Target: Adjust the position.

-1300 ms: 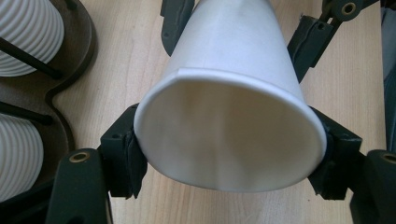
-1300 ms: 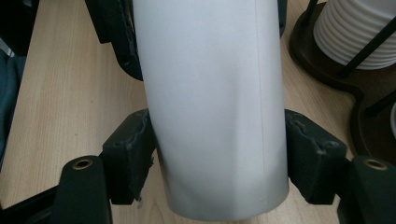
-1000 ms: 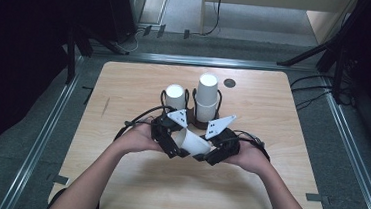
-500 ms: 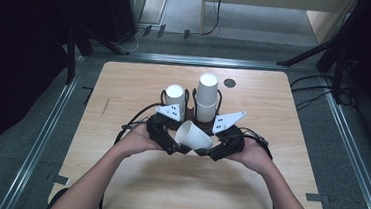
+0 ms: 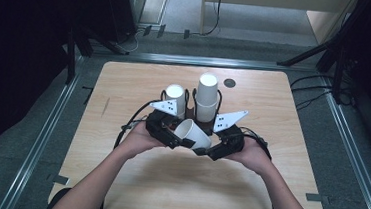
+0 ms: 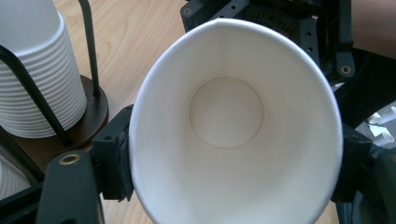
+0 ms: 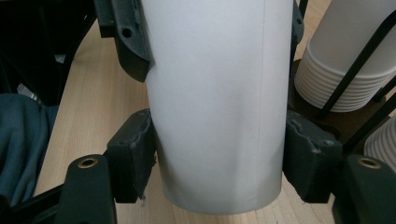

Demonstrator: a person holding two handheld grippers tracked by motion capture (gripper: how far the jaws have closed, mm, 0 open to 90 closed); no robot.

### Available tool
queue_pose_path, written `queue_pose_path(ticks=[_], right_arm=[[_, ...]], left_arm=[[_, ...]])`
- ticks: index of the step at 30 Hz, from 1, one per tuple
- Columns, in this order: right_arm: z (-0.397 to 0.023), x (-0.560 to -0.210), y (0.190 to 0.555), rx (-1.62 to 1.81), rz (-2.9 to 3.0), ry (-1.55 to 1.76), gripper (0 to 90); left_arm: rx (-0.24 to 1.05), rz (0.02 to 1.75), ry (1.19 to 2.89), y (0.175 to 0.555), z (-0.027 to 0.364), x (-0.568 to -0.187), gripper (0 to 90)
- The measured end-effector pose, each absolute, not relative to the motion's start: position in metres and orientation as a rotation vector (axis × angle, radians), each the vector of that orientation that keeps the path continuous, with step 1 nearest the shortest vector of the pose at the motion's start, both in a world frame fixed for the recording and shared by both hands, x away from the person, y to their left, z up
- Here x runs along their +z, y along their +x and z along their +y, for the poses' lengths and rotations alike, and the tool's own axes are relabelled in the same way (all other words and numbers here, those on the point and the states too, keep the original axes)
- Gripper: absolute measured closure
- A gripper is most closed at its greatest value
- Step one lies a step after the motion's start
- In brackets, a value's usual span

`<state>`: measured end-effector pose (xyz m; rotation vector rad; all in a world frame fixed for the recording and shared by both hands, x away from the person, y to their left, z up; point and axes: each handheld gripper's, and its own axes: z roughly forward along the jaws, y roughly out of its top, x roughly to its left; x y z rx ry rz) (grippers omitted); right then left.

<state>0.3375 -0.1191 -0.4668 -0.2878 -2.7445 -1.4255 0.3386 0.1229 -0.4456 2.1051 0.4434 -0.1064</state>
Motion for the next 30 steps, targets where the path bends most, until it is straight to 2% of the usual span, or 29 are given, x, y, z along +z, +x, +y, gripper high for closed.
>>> queue_pose_path(ticks=[5,9,12,22,30], right_arm=[[-0.118,-0.467,0.337,-1.402,-2.744,-0.296,33.0],[-0.117,-0.468,0.338,-1.361,-2.744,-0.342,25.1],[-0.117,-0.468,0.338,-1.350,-2.752,-0.356,22.9],[-0.118,-0.470,0.341,-1.356,-2.770,-0.401,22.2],[-0.114,-0.473,0.340,-1.328,-2.797,-0.393,22.2]], left_arm=[[-0.126,0.435,2.124,0.339,0.124,-0.444,27.6],[-0.110,0.437,2.132,0.339,0.127,-0.442,27.8],[-0.115,0.436,2.150,0.341,0.130,-0.441,27.7],[-0.053,0.424,2.239,0.345,0.138,-0.428,27.8],[0.021,0.376,2.397,0.342,0.128,-0.428,27.7]])
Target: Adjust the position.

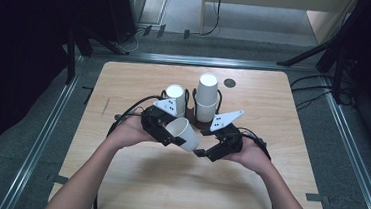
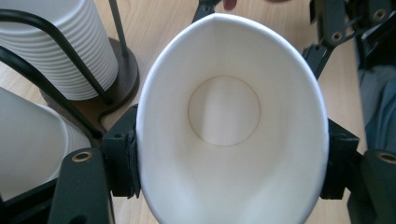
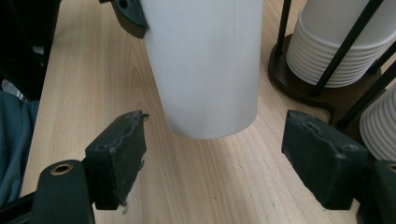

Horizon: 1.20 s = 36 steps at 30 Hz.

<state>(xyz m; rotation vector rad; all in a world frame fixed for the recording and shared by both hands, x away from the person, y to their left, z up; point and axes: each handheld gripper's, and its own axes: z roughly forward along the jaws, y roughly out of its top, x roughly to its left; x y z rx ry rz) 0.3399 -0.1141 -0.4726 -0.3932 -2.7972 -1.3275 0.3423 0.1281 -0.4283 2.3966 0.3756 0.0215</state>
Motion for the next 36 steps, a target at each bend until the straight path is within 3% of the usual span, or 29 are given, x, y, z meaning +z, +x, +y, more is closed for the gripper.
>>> queue_pose_path(ticks=[17,26,36], right_arm=[[-0.096,-0.483,0.334,-1.266,-2.837,-0.316,26.0],[-0.093,-0.483,0.331,-1.263,-2.829,-0.262,34.1],[-0.093,-0.482,0.331,-1.273,-2.836,-0.256,34.1]], left_arm=[[0.022,0.276,2.495,0.333,0.106,-0.434,26.8],[0.013,0.260,2.479,0.332,0.105,-0.436,25.2],[0.017,0.282,2.460,0.332,0.106,-0.437,22.1]])
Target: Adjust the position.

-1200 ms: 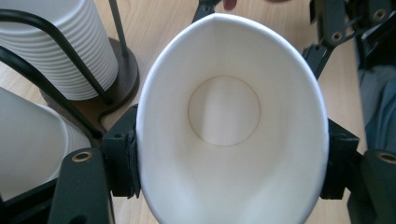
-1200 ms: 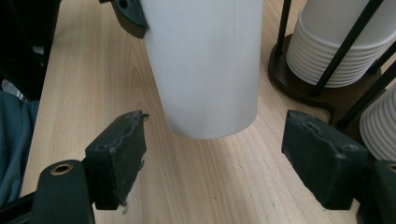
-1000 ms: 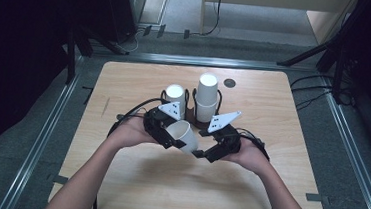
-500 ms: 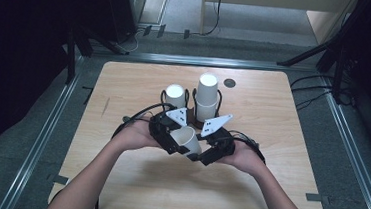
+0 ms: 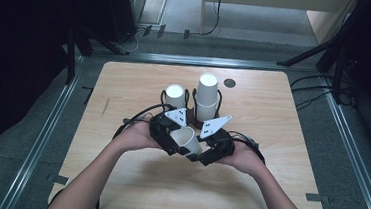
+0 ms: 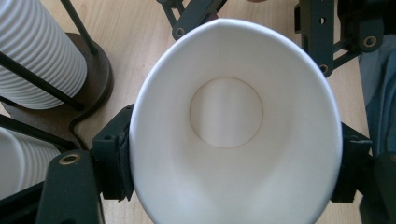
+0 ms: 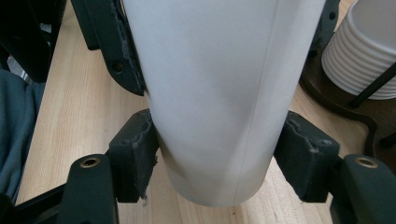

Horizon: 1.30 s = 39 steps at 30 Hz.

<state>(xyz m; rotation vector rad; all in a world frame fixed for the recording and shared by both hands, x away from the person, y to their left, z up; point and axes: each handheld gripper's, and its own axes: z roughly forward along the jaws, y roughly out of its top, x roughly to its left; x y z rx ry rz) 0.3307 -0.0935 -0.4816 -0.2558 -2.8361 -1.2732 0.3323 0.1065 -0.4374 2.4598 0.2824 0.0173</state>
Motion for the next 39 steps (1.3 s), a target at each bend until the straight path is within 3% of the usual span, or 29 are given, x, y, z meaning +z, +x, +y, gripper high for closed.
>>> queue_pose_path(ticks=[5,6,15,39], right_arm=[[-0.095,-0.481,0.332,-1.281,-2.832,-0.268,34.0],[-0.096,-0.480,0.332,-1.279,-2.829,-0.268,33.9],[-0.098,-0.479,0.334,-1.285,-2.823,-0.286,33.8],[-0.111,-0.471,0.337,-1.391,-2.740,-0.339,33.5]], left_arm=[[0.006,0.321,2.435,0.334,0.107,-0.438,19.2],[-0.020,0.336,2.423,0.335,0.108,-0.438,14.6],[-0.001,0.373,2.379,0.336,0.110,-0.438,2.9],[-0.012,0.454,2.161,0.333,0.118,-0.445,5.9]])
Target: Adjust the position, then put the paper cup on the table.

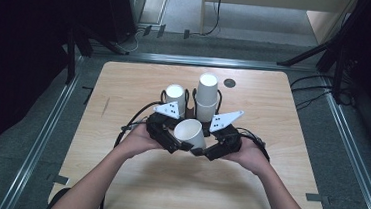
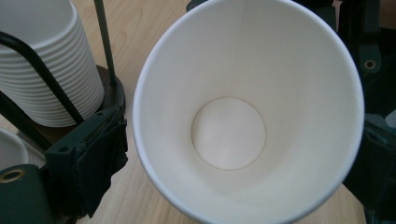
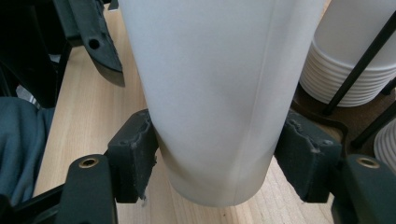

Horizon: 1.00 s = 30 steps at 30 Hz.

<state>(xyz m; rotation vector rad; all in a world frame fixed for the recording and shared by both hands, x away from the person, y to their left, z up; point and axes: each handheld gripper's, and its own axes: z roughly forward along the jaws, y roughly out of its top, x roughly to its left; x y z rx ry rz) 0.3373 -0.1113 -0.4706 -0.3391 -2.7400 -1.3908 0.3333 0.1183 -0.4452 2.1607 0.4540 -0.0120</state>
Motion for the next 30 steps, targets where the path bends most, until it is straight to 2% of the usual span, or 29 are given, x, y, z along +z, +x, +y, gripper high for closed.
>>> queue_pose_path(ticks=[4,5,8,14,18,19,29,30], right_arm=[[-0.112,-0.471,0.338,-1.403,-2.729,-0.335,33.5],[-0.111,-0.471,0.338,-1.406,-2.718,-0.334,33.5],[-0.112,-0.471,0.338,-1.411,-2.700,-0.334,33.5],[-0.111,-0.472,0.338,-1.388,-2.706,-0.336,33.9],[-0.111,-0.473,0.340,-1.354,-2.696,-0.372,28.5],[-0.110,-0.474,0.339,-1.339,-2.693,-0.375,22.3],[-0.113,-0.476,0.337,-1.311,-2.757,-0.421,21.6],[-0.115,-0.476,0.337,-1.318,-2.758,-0.422,21.6]], left_arm=[[-0.027,0.454,2.119,0.333,0.118,-0.444,8.8],[-0.041,0.447,2.097,0.333,0.119,-0.444,13.4],[-0.056,0.433,2.080,0.333,0.120,-0.443,18.9],[-0.040,0.422,2.122,0.333,0.117,-0.443,25.0],[-0.008,0.432,2.163,0.333,0.118,-0.445,25.6],[-0.016,0.439,2.161,0.335,0.120,-0.445,25.7],[0.006,0.456,2.174,0.336,0.127,-0.443,25.8],[-0.024,0.456,2.183,0.337,0.127,-0.443,25.7]])
